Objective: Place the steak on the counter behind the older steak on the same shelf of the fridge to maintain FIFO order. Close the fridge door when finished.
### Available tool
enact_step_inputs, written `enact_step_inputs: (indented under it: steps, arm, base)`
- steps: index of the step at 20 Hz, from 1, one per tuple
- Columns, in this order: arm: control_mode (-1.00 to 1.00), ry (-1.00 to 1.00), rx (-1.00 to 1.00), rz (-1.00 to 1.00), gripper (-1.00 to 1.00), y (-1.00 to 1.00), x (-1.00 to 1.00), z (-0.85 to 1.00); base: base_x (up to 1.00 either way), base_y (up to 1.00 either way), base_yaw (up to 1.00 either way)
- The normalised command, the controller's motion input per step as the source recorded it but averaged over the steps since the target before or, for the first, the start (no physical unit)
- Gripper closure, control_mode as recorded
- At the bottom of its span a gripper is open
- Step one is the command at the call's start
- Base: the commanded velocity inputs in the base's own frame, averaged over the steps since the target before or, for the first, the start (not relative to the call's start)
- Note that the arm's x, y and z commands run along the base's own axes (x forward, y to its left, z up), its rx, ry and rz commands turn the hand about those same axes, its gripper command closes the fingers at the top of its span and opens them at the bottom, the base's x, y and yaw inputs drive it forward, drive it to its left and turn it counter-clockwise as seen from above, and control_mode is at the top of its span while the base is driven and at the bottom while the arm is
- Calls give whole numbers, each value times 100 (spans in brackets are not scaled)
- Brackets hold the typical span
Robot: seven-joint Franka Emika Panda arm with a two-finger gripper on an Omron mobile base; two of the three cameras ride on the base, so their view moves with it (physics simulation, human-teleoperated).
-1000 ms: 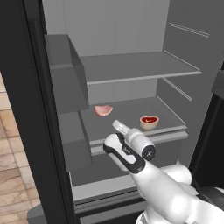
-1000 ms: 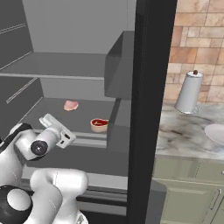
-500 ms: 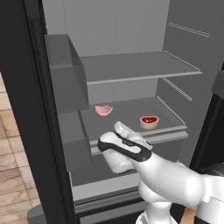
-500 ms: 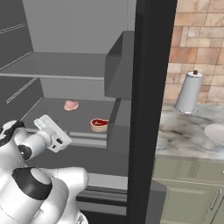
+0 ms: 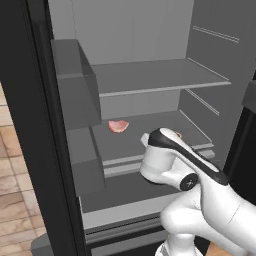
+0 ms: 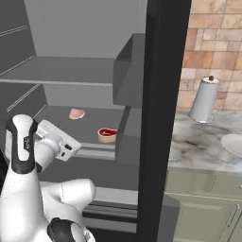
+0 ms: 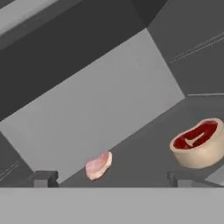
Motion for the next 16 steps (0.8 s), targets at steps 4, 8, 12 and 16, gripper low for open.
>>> enact_step_inputs:
  steps: [4,8,12,16]
  arm:
    - [-100,-5,-14,-8,-100,-11,-75,100]
    - [-100,-8,-16,-9,-100,-3,-74,100]
    - [-100,-12,-16,-13,-100,0,-71,100]
    - [-100,-10,-12,-19,-100,0,-61,59]
  base:
    - [0,0,0]
    - [0,0,0]
    - [0,0,0]
    - [0,0,0]
